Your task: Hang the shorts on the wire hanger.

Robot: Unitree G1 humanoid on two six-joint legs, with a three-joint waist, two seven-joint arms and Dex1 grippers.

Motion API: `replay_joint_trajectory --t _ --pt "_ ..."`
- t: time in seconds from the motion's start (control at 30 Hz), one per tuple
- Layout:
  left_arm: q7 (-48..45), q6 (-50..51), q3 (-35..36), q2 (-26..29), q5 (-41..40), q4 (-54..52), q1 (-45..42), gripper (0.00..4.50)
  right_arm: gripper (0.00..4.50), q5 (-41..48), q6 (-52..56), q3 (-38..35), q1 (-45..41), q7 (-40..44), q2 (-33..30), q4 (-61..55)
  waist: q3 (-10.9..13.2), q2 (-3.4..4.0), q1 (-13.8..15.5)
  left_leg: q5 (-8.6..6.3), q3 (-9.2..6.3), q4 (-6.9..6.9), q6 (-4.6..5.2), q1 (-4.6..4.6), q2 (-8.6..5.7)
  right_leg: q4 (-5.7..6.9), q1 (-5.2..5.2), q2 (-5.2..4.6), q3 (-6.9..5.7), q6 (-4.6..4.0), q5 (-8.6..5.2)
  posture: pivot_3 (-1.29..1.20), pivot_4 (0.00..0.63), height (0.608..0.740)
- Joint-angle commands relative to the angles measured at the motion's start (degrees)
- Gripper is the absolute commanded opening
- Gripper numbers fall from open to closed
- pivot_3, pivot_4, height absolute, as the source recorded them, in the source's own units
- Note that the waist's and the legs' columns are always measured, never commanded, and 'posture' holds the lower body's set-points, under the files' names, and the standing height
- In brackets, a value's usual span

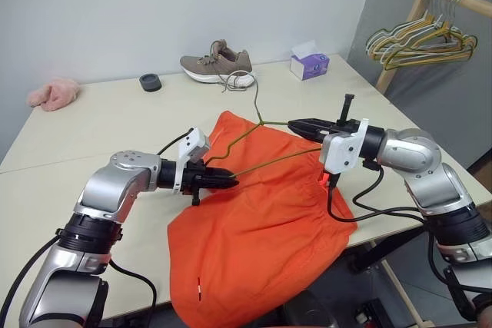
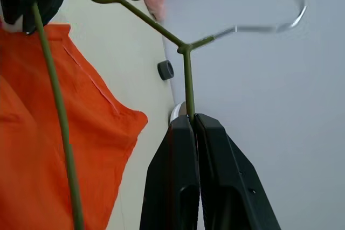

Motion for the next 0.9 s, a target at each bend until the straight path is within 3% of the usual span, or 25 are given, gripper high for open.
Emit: replay_joint_trajectory --t 0.03,0.13,0.27,0.4,0.5,0.67,0.9 --pt "0.4 -0.2 0.8 0.6 -0.2 -2.0 0.2 0.04 0.0 2.9 0.4 -1.1 0.9 1.7 -0.4 -3.5 0.0 0.0 0.0 0.0 0.0 0.0 0.0 0.0 -0.01 -0.01 0.01 0.0 0.0 0.0 0.0 -0.3 0.051 0.74" --pt "1.4 -1.0 0.9 0.5 0.8 -2.1 0.8 0.0 0.73 5.7 3.1 -1.8 2.5 3.7 -1.2 -5.9 0.0 0.0 0.1 0.0 0.0 0.0 0.0 0.0 -0.01 0.01 0.0 -0.01 0.0 0.0 0.0 -0.3 0.051 0.74" --pt "3.1 -3.3 0.8 0.4 2.5 -1.8 1.0 0.0 2.15 9.3 10.3 -3.9 4.5 5.5 -2.7 -10.2 0.0 0.0 0.1 0.0 -0.01 0.02 0.0 0.0 -0.01 0.01 0.01 -0.01 -0.02 0.0 0.0 -0.3 0.052 0.74" --pt "5.0 -10.2 -0.3 0.7 7.3 -0.5 0.7 0.0 3.63 17.2 32.1 -9.1 7.0 6.1 -6.4 -17.2 0.0 -0.02 0.3 0.0 -0.01 0.02 0.0 0.0 -0.02 0.01 0.01 -0.07 -0.02 0.0 0.0 -0.31 0.055 0.74" --pt "4.5 -15.5 -1.6 1.6 10.8 0.0 1.1 0.0 4.47 20.0 42.5 -10.0 7.3 6.4 -8.4 -21.0 0.0 -0.01 0.4 0.0 -0.02 0.01 0.0 0.0 -0.01 0.0 0.01 -0.08 -0.03 -0.01 0.0 -0.31 0.055 0.74" --pt "2.3 -23.9 -4.7 2.8 16.0 -1.2 0.8 0.0 4.47 18.4 54.7 -5.3 5.8 7.1 -11.6 -24.2 0.0 0.0 0.0 0.0 0.03 -0.02 0.01 -0.01 -0.01 -0.02 -0.02 -0.08 0.01 -0.01 -0.01 -0.32 0.054 0.74" --pt "1.4 -28.8 -6.2 2.6 18.7 -1.5 1.4 0.0 4.47 15.1 59.4 4.5 -0.1 10.5 -11.3 -21.3 0.0 0.01 -0.1 0.0 0.07 0.0 0.01 -0.14 0.0 -0.04 -0.14 -0.08 0.04 0.15 -0.1 -0.32 0.051 0.74"
